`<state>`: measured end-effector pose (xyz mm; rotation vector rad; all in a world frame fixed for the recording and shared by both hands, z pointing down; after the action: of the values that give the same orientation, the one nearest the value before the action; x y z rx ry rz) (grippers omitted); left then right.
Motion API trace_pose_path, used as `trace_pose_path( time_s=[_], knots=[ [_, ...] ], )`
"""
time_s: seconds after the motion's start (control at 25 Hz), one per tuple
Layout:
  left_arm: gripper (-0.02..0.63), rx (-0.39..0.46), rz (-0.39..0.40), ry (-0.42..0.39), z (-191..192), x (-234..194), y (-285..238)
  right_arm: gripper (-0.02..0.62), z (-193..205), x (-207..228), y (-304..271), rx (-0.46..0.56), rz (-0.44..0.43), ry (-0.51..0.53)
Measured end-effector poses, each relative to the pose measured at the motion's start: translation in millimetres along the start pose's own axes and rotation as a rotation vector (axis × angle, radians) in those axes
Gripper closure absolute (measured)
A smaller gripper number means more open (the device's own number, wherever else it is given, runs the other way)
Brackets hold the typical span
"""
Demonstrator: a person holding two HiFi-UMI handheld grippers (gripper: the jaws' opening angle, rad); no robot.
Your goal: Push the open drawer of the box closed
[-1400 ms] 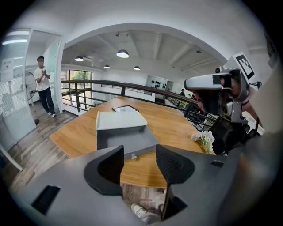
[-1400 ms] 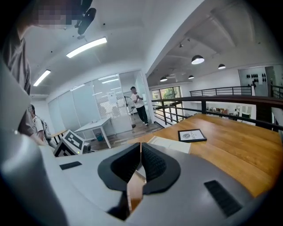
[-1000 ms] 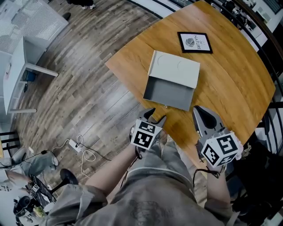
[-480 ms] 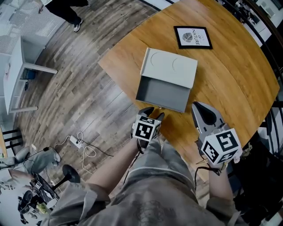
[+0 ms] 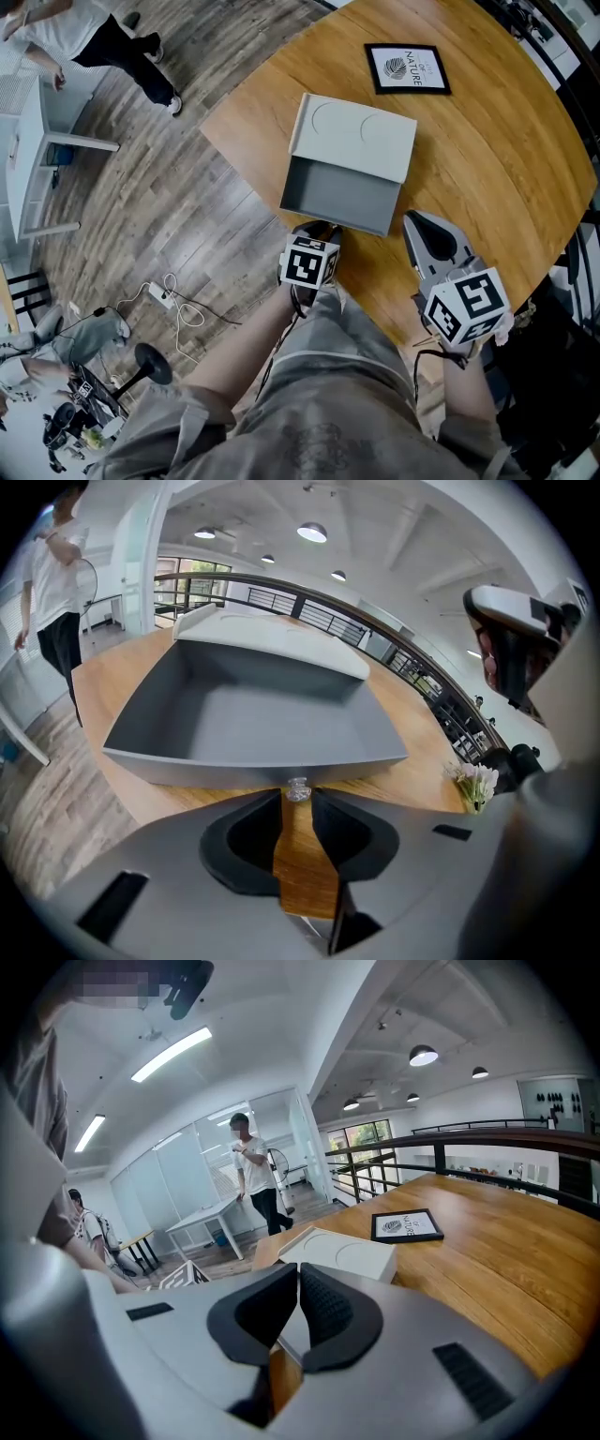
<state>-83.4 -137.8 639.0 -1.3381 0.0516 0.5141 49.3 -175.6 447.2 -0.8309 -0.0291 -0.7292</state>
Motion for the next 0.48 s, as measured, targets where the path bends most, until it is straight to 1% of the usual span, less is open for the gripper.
trace_pose_path(
  time_s=[0.04, 0.12, 0.28, 0.4, 0.48],
  knots=[
    [0.509, 0.003, -0.002, 0.001, -1, 0, 0, 0.56, 0, 0, 0, -0.001, -0.001, -0.002],
    [0.529, 0.005, -0.01, 0.003, -3, 1, 1, 0.56, 1, 1, 0, -0.001, -0.003, -0.004],
    [0.531, 0.005, -0.025, -0.001, -5, 3, 4, 0.56, 3, 4, 3, -0.011, 0.016, -0.001],
    [0.531, 0.036, -0.021, -0.009, -16, 5, 8, 0.56, 2, 8, 7, -0.012, 0.031, -0.007],
    [0.531, 0.042, -0.021, -0.009, -23, 4, 8, 0.56, 2, 12, 8, -0.009, 0.035, -0.014]
  ],
)
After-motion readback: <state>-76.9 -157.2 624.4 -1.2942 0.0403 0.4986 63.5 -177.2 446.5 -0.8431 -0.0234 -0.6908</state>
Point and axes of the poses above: the fingertips, and each gripper's own axes: y backward along the fingers, x to its right, z out of its underside, the point moved 2 cm from there along y, backward along the fingers, and after that the axes turned 13 degrees about -x, right-handed, at the moved point
